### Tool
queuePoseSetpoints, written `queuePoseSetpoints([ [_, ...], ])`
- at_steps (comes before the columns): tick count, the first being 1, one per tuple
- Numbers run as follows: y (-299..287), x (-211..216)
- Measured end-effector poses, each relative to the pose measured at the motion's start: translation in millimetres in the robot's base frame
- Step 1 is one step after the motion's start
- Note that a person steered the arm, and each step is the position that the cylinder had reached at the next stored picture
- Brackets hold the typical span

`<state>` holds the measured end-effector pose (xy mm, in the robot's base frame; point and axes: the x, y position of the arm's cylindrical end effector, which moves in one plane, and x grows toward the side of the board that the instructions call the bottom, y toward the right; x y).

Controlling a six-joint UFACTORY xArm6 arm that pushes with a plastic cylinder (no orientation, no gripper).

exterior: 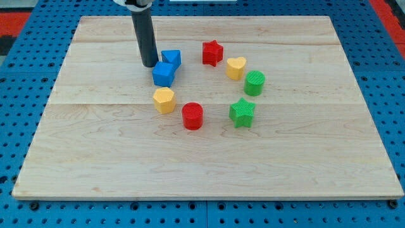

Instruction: Separate the blue blocks

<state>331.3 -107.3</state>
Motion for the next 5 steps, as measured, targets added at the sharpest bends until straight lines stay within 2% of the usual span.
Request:
queuePoseSetpoints([
  [1,-11.3,-20.2],
  [5,52.5,-3.5],
])
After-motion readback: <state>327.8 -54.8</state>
